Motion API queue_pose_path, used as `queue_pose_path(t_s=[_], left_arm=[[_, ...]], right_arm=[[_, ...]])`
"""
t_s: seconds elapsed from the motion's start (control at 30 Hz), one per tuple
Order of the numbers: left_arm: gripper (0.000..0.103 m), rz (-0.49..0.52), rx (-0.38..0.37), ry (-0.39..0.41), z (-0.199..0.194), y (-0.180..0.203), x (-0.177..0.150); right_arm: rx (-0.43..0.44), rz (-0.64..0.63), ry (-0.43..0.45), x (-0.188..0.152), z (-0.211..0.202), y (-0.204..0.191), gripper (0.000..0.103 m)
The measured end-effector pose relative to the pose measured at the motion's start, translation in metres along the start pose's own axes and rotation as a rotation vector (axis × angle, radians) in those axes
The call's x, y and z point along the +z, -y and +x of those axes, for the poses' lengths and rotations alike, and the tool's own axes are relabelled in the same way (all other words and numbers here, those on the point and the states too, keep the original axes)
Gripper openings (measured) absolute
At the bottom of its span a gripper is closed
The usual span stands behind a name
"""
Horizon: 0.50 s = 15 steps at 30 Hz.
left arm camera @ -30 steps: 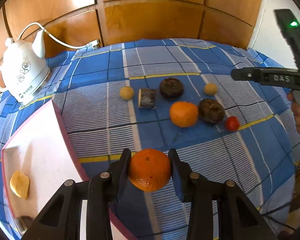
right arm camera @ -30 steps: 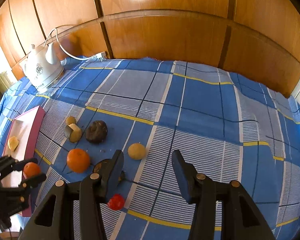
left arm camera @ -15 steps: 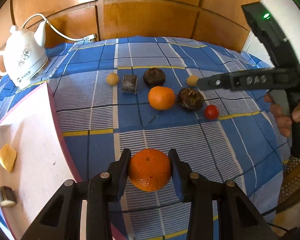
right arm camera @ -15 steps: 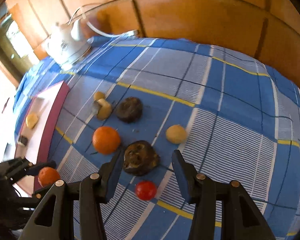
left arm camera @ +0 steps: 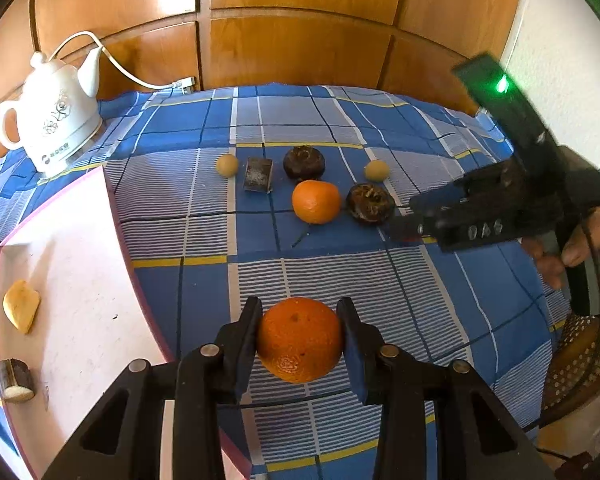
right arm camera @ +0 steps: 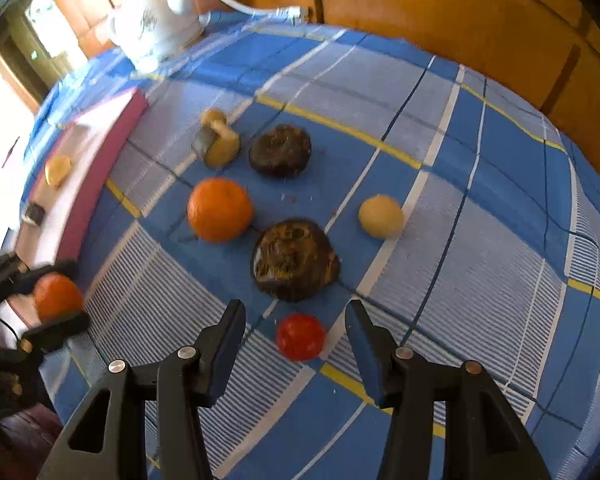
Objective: Organize fruits
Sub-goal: 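Lift the orange with the left tool while the right tool approaches the red tomato, then lower the orange into the tray and open the left tool while the right tool grasps the tomato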
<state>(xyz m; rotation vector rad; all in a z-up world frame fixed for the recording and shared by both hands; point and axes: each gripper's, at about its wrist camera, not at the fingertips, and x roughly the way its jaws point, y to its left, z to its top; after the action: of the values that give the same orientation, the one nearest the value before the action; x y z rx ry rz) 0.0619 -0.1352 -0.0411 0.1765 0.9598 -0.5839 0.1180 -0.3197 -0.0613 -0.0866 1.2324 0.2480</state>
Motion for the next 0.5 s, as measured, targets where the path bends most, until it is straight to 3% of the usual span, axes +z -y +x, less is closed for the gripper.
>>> queue_pose_path(t_s=[0.03, 0.13, 0.5], left_arm=[[0.039, -0.002, 0.0, 0.001, -0.001, 0.0, 0.0], [0.039, -0.006, 0.003, 0.01, -0.003, 0.0, 0.0], [0.039, -0.103, 0.058, 0.087, -0.033, -0.03, 0.002]], right_arm=[[-0.011, -0.011, -0.017, -0.001, 0.004, -0.002, 0.051], [-0.062, -0.073, -0.024, -0.005, 0.009, -0.011, 0.025], [-0.13, -0.146, -0.001, -0.011, 0.006, -0.028, 0.025]])
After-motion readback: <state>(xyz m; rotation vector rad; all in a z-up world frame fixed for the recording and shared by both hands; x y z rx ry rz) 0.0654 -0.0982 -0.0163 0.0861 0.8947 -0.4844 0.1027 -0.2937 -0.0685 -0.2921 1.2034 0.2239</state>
